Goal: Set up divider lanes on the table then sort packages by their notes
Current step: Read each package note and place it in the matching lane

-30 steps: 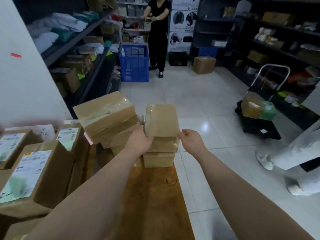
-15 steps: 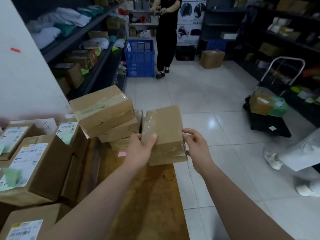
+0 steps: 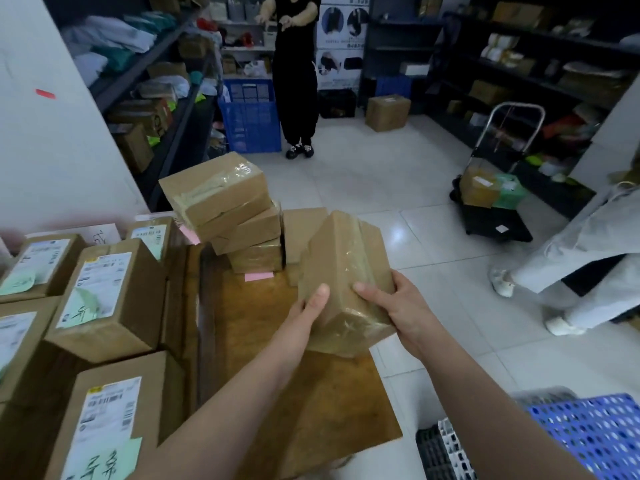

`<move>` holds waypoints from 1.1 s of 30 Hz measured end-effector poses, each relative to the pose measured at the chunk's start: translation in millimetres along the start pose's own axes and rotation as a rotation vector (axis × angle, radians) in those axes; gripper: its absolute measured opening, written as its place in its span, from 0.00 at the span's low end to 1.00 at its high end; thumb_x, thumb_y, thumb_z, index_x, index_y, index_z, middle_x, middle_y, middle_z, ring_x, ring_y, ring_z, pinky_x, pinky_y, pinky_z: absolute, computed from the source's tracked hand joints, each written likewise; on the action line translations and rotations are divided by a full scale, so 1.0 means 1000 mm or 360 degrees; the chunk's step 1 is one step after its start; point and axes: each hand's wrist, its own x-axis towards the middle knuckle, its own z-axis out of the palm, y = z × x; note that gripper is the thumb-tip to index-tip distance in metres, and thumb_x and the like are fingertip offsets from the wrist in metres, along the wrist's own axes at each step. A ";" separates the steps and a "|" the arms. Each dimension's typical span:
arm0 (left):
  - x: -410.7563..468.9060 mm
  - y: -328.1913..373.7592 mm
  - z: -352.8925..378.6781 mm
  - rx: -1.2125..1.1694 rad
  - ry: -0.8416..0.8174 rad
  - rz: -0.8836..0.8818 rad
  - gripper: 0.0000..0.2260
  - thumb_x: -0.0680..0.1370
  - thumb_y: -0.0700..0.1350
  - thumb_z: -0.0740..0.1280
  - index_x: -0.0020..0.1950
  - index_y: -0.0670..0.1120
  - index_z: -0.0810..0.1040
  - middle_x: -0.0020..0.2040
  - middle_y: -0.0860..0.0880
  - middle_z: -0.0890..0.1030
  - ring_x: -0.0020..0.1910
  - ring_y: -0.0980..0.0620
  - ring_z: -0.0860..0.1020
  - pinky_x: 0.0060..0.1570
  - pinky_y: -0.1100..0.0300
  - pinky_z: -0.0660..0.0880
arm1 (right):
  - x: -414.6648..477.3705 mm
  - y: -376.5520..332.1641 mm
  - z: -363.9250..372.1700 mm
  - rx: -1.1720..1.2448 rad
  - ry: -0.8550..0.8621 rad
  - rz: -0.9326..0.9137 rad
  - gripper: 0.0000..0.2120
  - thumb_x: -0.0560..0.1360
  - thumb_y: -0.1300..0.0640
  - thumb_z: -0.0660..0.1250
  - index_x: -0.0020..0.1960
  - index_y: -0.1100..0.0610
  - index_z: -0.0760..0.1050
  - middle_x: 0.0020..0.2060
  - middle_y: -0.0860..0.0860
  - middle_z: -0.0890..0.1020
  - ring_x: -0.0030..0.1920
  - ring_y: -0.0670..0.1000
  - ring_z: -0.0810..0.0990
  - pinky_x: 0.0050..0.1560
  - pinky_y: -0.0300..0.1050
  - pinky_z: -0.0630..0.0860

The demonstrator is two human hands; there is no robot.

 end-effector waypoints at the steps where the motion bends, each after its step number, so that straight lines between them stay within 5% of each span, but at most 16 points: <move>1: -0.005 -0.006 -0.003 -0.0015 -0.0026 -0.0028 0.52 0.56 0.80 0.67 0.75 0.56 0.64 0.67 0.52 0.74 0.64 0.47 0.75 0.69 0.45 0.68 | -0.010 0.005 0.005 0.0043 -0.0024 0.0001 0.47 0.53 0.45 0.84 0.68 0.51 0.69 0.57 0.51 0.81 0.55 0.54 0.83 0.56 0.55 0.80; 5: -0.027 -0.028 -0.009 0.0024 -0.0079 -0.0037 0.46 0.59 0.74 0.71 0.73 0.56 0.66 0.62 0.55 0.78 0.59 0.52 0.77 0.64 0.49 0.71 | -0.045 0.033 0.032 0.0003 -0.0079 0.0009 0.39 0.62 0.45 0.80 0.69 0.42 0.67 0.59 0.49 0.79 0.56 0.53 0.82 0.55 0.56 0.80; 9: -0.041 -0.056 -0.025 0.0031 -0.0032 -0.0144 0.36 0.70 0.70 0.65 0.75 0.58 0.63 0.65 0.55 0.76 0.63 0.49 0.75 0.66 0.41 0.70 | -0.068 0.055 0.044 -0.0027 0.0035 0.0071 0.16 0.80 0.47 0.60 0.68 0.43 0.72 0.61 0.46 0.79 0.59 0.47 0.80 0.59 0.50 0.78; 12: -0.042 -0.079 -0.039 -0.0137 -0.0027 -0.0257 0.28 0.77 0.63 0.62 0.75 0.53 0.64 0.66 0.50 0.76 0.63 0.47 0.75 0.63 0.42 0.73 | -0.080 0.068 0.048 -0.0315 0.0096 0.0141 0.17 0.82 0.54 0.53 0.64 0.43 0.76 0.62 0.45 0.77 0.59 0.45 0.77 0.51 0.38 0.76; 16: -0.045 -0.108 -0.046 -0.0258 0.0051 -0.0373 0.22 0.81 0.54 0.62 0.73 0.49 0.66 0.66 0.47 0.75 0.62 0.45 0.75 0.62 0.43 0.75 | -0.090 0.095 0.052 -0.0640 0.0165 0.0173 0.20 0.80 0.64 0.53 0.62 0.48 0.77 0.60 0.47 0.78 0.45 0.45 0.79 0.41 0.31 0.76; 18: -0.048 -0.121 -0.048 -0.0196 0.0104 -0.0366 0.22 0.81 0.54 0.61 0.73 0.48 0.66 0.68 0.47 0.73 0.64 0.44 0.74 0.62 0.43 0.75 | -0.093 0.109 0.050 -0.0613 0.0188 0.0183 0.16 0.80 0.63 0.57 0.59 0.46 0.77 0.56 0.48 0.77 0.46 0.47 0.79 0.43 0.33 0.78; 19: -0.049 -0.124 -0.049 -0.0128 0.0140 -0.0339 0.24 0.81 0.57 0.61 0.74 0.49 0.64 0.69 0.48 0.72 0.65 0.45 0.73 0.63 0.43 0.75 | -0.094 0.114 0.047 -0.0554 0.0190 0.0203 0.13 0.80 0.62 0.60 0.56 0.45 0.77 0.54 0.49 0.77 0.49 0.48 0.79 0.47 0.37 0.79; 21: -0.050 -0.128 -0.051 0.0120 0.0204 -0.0251 0.29 0.79 0.64 0.57 0.77 0.56 0.57 0.72 0.52 0.69 0.67 0.45 0.71 0.67 0.43 0.70 | -0.096 0.116 0.043 -0.0307 0.0123 0.0307 0.09 0.79 0.60 0.65 0.56 0.49 0.75 0.47 0.47 0.78 0.45 0.46 0.80 0.39 0.35 0.79; 24: -0.053 -0.124 -0.050 0.0392 0.0326 -0.0070 0.25 0.83 0.56 0.54 0.78 0.62 0.48 0.74 0.53 0.63 0.73 0.45 0.65 0.73 0.45 0.62 | -0.090 0.124 0.033 -0.0279 0.0026 0.0446 0.12 0.77 0.56 0.68 0.60 0.53 0.73 0.46 0.44 0.80 0.43 0.44 0.80 0.33 0.31 0.75; 27: -0.050 -0.124 -0.047 0.0529 0.0465 0.0064 0.21 0.84 0.51 0.54 0.77 0.62 0.55 0.76 0.50 0.63 0.73 0.46 0.64 0.73 0.44 0.61 | -0.083 0.128 0.028 -0.0312 0.0052 0.0502 0.11 0.76 0.56 0.70 0.57 0.58 0.77 0.46 0.47 0.83 0.46 0.48 0.82 0.39 0.36 0.76; 29: -0.049 -0.123 -0.043 0.0517 0.0525 0.0014 0.22 0.83 0.55 0.56 0.77 0.61 0.58 0.76 0.47 0.61 0.73 0.43 0.65 0.72 0.42 0.63 | -0.081 0.125 0.023 -0.0352 0.0091 0.0512 0.03 0.76 0.59 0.69 0.50 0.55 0.78 0.43 0.47 0.83 0.43 0.46 0.81 0.35 0.34 0.74; 33: -0.046 -0.124 -0.029 0.0345 0.0550 -0.0200 0.26 0.79 0.63 0.59 0.76 0.57 0.64 0.75 0.48 0.60 0.72 0.44 0.66 0.71 0.48 0.65 | -0.076 0.123 0.005 -0.0354 0.0161 0.0376 0.07 0.76 0.64 0.68 0.45 0.53 0.79 0.38 0.45 0.82 0.37 0.43 0.78 0.31 0.29 0.72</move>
